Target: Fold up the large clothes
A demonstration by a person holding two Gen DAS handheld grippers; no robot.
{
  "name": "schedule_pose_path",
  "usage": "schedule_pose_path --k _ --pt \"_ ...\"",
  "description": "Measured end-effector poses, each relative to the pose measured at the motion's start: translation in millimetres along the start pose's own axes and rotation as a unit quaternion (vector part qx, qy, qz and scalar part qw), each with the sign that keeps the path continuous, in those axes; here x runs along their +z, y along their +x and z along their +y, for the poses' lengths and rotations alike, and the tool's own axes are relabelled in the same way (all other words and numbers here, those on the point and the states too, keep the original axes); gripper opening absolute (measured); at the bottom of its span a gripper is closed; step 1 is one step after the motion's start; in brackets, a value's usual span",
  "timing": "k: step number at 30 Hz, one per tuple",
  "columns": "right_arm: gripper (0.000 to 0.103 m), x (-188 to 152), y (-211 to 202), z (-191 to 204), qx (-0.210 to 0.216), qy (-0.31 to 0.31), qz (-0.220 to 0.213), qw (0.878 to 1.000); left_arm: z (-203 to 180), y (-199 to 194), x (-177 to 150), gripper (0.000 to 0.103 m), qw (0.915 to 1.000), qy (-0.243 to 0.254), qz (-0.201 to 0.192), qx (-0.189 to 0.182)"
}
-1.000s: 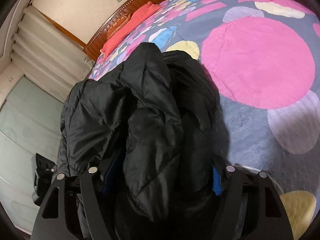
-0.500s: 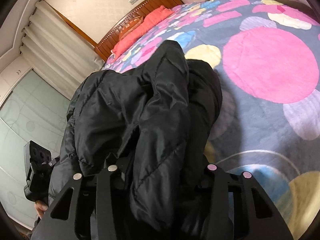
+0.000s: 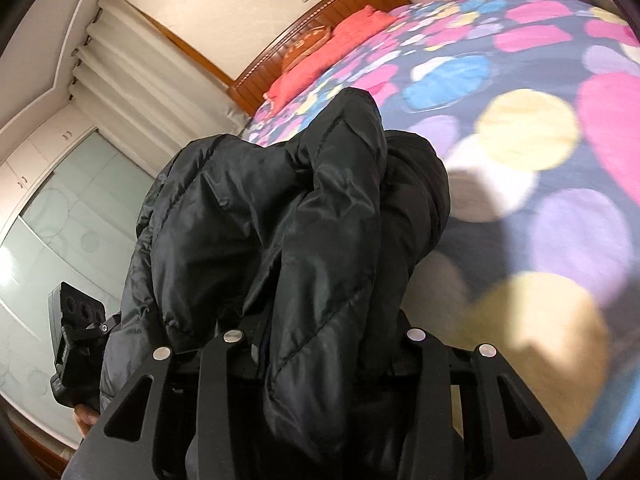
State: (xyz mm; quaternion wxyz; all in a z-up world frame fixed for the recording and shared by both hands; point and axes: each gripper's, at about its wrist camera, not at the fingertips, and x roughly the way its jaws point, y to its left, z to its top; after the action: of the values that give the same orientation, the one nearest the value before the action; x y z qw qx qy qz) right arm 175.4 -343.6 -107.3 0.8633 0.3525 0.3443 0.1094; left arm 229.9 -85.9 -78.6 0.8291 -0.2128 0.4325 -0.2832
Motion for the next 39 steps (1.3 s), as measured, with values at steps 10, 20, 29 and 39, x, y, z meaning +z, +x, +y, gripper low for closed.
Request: schedule_pose_path --k 10,20,29,39 --pt "0.040 12.6 78.7 19.6 0.020 0.016 0.036 0.999 53.8 4.1 47.0 0.094 0.9990 -0.012 -0.002 0.042" --pt "0.043 3.1 95.3 5.1 -0.026 0.024 0.043 0.998 94.8 17.4 49.4 0.094 0.9969 -0.020 0.008 0.075" --pt "0.066 3.0 78.0 14.5 -0.060 0.003 0.037 0.997 101.7 1.8 44.9 0.094 0.9966 -0.025 -0.002 0.078" --pt "0.075 -24.8 32.3 12.2 -0.044 0.010 0.046 0.998 112.8 -49.6 5.9 0.097 0.9979 -0.038 -0.031 0.042"
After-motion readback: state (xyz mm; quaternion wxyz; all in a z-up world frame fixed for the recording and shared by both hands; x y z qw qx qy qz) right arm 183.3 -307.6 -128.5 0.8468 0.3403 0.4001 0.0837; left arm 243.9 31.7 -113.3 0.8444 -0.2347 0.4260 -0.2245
